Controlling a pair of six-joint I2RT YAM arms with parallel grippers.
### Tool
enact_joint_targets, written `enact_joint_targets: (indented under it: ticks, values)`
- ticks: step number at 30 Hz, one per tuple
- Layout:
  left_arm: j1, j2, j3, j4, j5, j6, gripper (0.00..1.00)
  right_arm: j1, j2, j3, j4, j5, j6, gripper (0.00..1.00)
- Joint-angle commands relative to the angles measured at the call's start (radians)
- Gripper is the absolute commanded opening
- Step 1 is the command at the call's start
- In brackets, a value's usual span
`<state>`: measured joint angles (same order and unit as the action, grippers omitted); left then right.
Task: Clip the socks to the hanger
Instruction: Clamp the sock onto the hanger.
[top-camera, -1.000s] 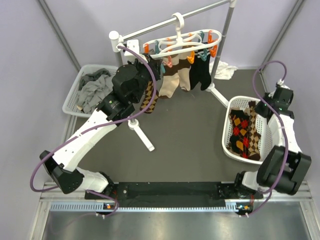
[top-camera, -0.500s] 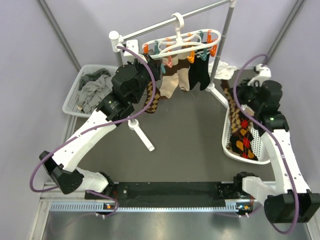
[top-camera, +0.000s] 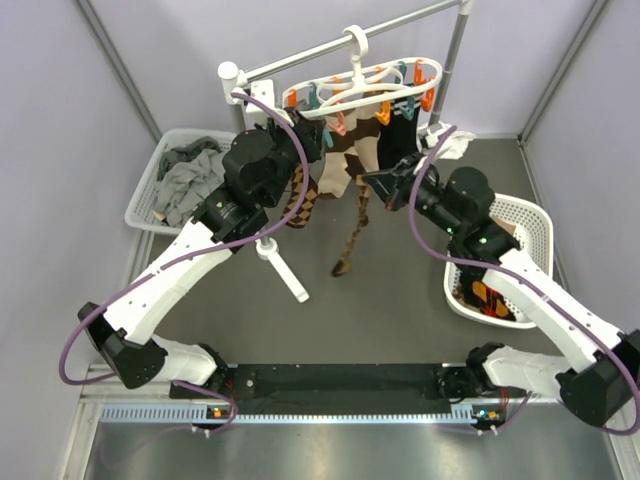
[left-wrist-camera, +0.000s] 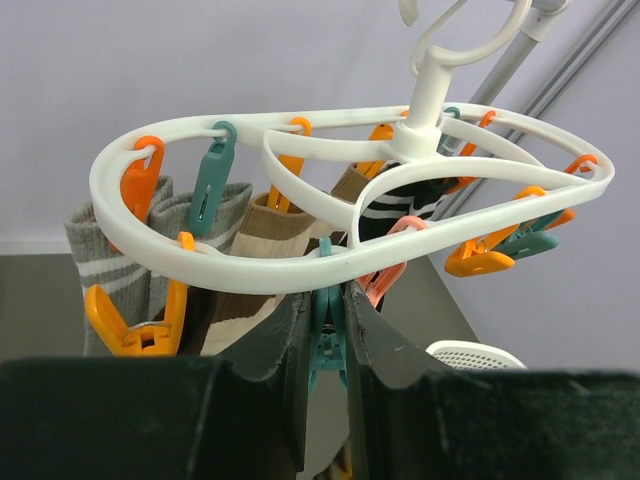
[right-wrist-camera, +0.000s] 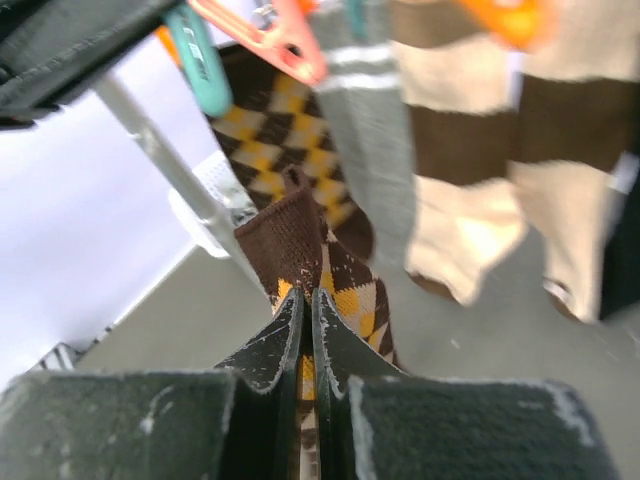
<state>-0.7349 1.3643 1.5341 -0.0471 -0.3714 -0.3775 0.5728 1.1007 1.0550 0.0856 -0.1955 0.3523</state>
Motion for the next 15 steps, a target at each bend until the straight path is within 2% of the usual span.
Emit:
enact_joint_targets:
  ticks: [1, 8, 15]
  values:
    - [-0.001, -0.039, -0.011, 0.027, 0.014, -0.034, 0.17, 0.065, 0.076, 0.043, 0.219, 0.039, 0.036, 0.00]
    - [-0.001, -0.044, -0.017, 0.032, 0.022, -0.049, 0.17, 0.102, 0.166, 0.106, 0.289, 0.053, 0.045, 0.00]
    - [-0.001, -0.041, -0.019, 0.030, 0.023, -0.050, 0.17, 0.107, 0.191, 0.137, 0.309, 0.045, 0.047, 0.00]
